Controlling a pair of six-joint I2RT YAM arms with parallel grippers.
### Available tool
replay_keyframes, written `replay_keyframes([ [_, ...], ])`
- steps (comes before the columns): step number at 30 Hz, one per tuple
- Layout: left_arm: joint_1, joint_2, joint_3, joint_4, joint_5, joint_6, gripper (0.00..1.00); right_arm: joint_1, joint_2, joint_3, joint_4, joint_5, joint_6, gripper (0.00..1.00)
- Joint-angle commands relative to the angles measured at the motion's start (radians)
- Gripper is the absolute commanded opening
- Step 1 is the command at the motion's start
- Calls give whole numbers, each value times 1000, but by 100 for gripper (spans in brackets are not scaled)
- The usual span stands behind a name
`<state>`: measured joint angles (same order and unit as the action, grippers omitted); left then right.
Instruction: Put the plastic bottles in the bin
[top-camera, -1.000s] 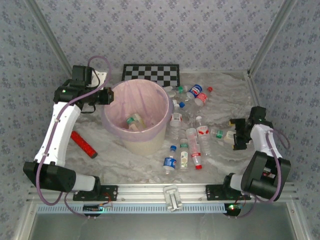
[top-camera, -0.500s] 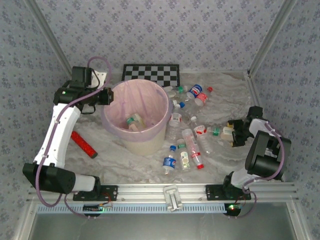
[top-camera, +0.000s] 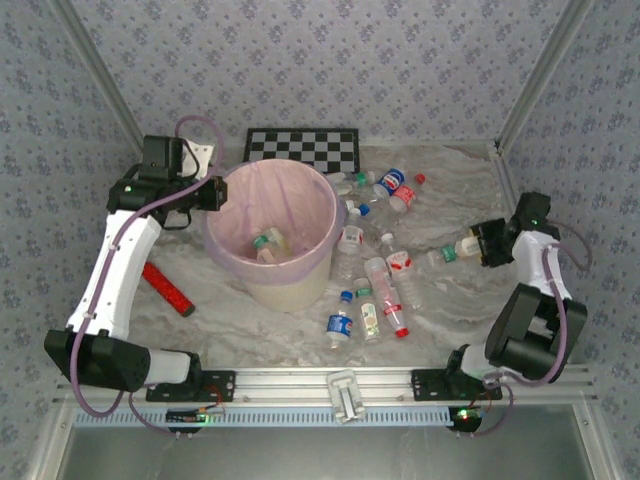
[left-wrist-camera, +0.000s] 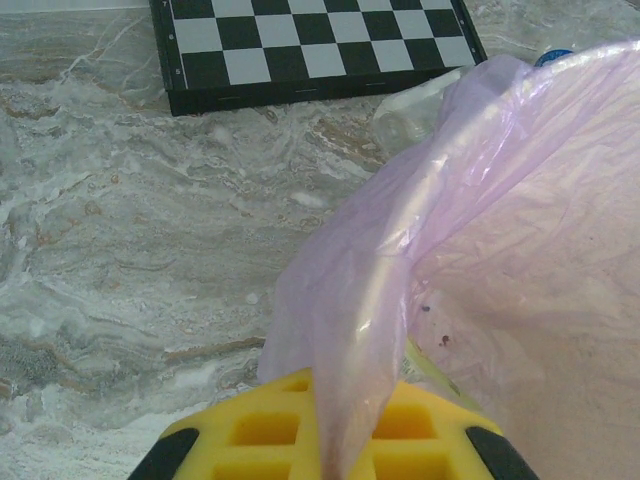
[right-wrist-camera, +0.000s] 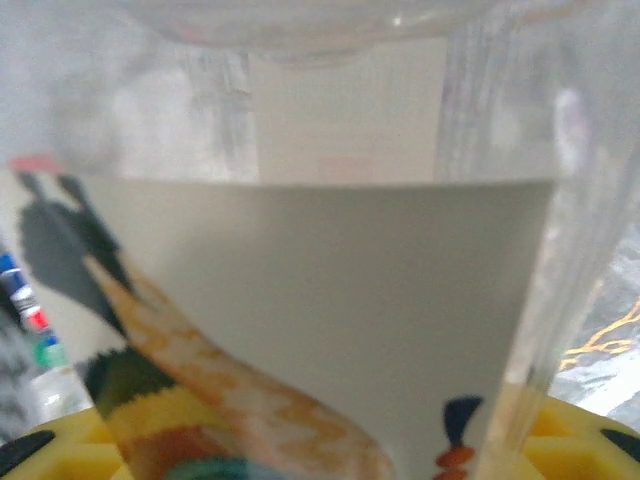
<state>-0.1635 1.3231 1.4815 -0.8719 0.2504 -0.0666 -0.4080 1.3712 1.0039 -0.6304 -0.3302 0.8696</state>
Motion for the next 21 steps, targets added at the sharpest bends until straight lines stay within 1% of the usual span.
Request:
replay_keyframes([
  [1, 3, -13, -15, 40, 52, -4, 0, -3, -61, 82, -89, -56, -58, 51],
  [4, 4, -14, -14, 39, 57, -3, 0, 1, -98, 139, -113, -100, -60, 45],
  [6, 4, -15, -16, 40, 62, 2, 0, 12, -123, 178, -115, -138, -61, 44],
  [9, 4, -16, -20, 42, 73, 5, 0, 50, -155, 269, -101, -196, -69, 40],
  [10, 4, -17, -21, 43, 79, 4, 0, 69, -160, 304, -94, -217, -68, 37],
  [12, 4, -20, -25, 47, 88, 6, 0, 121, -164, 375, -75, -253, -66, 36],
  [15, 4, -19, -25, 48, 102, 6, 0, 247, -152, 511, -53, -249, -86, 35],
  [17, 4, -18, -25, 50, 112, 3, 0, 360, -138, 587, -29, -216, -115, 34],
  [19, 3, -14, -28, 51, 127, 0, 0, 503, -114, 661, -1, -146, -171, 34],
  [21, 1, -11, -29, 52, 137, -2, 0, 620, -68, 731, -2, -120, -224, 34],
])
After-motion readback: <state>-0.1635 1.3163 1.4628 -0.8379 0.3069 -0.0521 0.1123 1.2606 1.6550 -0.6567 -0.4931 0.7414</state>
